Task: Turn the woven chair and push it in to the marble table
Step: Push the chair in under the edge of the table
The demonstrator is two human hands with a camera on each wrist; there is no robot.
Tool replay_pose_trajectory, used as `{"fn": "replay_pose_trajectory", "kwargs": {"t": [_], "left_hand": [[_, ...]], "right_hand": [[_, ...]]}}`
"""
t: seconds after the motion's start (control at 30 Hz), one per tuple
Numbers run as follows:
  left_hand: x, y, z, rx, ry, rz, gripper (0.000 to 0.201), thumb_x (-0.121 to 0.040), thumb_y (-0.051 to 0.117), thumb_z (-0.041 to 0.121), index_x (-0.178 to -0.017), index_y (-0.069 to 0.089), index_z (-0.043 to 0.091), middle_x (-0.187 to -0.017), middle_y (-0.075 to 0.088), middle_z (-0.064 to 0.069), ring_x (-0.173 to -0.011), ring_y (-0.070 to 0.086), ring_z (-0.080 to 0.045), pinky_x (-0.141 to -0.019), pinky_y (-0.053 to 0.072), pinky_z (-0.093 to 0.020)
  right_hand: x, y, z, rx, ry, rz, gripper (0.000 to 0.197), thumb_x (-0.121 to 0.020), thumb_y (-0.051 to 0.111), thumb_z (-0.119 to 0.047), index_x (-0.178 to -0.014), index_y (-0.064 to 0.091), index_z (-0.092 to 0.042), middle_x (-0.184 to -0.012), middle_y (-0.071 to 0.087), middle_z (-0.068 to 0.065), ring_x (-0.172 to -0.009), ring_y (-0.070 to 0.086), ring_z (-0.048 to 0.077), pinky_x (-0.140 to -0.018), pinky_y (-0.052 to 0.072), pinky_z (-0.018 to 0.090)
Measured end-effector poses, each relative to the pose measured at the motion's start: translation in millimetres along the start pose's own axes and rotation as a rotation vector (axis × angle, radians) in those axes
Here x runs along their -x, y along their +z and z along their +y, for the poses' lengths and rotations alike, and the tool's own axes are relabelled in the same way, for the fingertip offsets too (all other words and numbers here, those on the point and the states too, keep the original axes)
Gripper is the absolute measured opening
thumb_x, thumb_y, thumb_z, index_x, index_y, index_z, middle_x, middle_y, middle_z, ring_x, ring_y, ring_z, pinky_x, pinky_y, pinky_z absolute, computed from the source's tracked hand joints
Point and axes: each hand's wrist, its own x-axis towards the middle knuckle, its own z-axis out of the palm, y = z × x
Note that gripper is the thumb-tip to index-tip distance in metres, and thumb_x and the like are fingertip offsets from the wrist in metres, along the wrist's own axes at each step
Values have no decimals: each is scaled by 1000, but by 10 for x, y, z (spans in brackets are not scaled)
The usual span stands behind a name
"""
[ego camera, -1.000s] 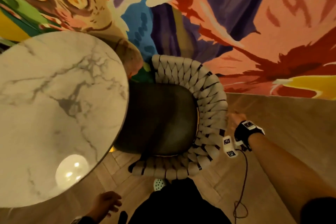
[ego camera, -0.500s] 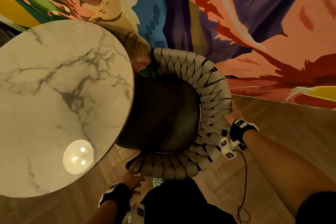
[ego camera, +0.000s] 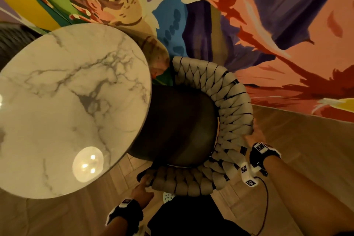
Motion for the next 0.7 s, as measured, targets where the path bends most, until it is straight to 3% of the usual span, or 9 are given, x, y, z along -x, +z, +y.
{"fn": "replay_pose_trajectory", "kwargs": {"t": [0.07,0.13,0.2,0.33,0.4,0.47,0.53,0.63,0.7], "left_hand": [[-4,-43,-11,37,-13,-64,72,-87,54,9,-147,19,29,-122,61,-18,-84,64,-28,-60,45,-27],[-3,-74,-27,88,0,-147,63,-88,54,11,-144,29,24,-108,67,-14,-78,65,-22,-54,45,-24],[0,-102,-62,122,21,-181,51,-88,55,11,-137,43,18,-110,71,-15,-74,67,-18,-52,45,-22],[73,-112,-267,175,15,-183,29,-91,47,4,-116,61,8,-107,72,-20,-66,66,-17,-49,44,-20],[115,-117,-478,186,5,-181,25,-91,45,3,-107,63,9,-101,75,-19,-61,66,-15,-48,44,-20],[146,-116,-744,192,-1,-183,23,-89,48,4,-106,65,7,-87,76,-12,-55,65,-12,-47,45,-19],[185,-115,-1059,170,-24,-220,23,-89,50,8,-106,65,8,-80,74,-6,-55,65,-11,-48,45,-19],[224,-174,-1610,186,-51,-219,20,-87,52,10,-101,66,9,-81,76,-9,-58,68,-14,-49,47,-21],[187,-233,-2027,242,-56,-157,18,-89,52,8,-98,66,5,-77,76,-13,-54,67,-18,-47,47,-23]], "right_hand": [[95,77,33,-115,80,-15,57,-90,56,-18,-142,33,-8,-139,48,19,-122,48,43,-101,41,48],[221,235,209,-223,168,-77,50,-92,55,-16,-137,39,-2,-138,46,16,-122,46,41,-103,39,47],[387,430,496,-303,228,-89,51,-93,53,-19,-138,37,-1,-136,46,15,-118,47,38,-101,39,47],[890,879,1230,-395,334,-179,32,-96,47,-27,-125,46,-12,-120,56,13,-90,58,32,-74,50,44],[1317,1113,1402,-332,365,-296,36,-97,43,-27,-123,51,-5,-114,60,20,-81,59,27,-77,53,48],[1658,1253,1394,-316,415,-403,37,-97,43,-30,-110,58,1,-105,65,24,-80,60,30,-74,52,44],[1785,1374,1324,-336,394,-399,27,-95,47,-25,-96,60,-1,-87,65,17,-77,62,32,-71,52,42],[1815,1574,1116,-307,297,-303,31,-93,52,-21,-110,59,4,-90,66,17,-94,65,40,-83,55,49],[1933,1732,939,-347,303,-302,30,-95,48,-27,-112,55,-3,-89,67,21,-86,67,36,-69,55,39]]}}
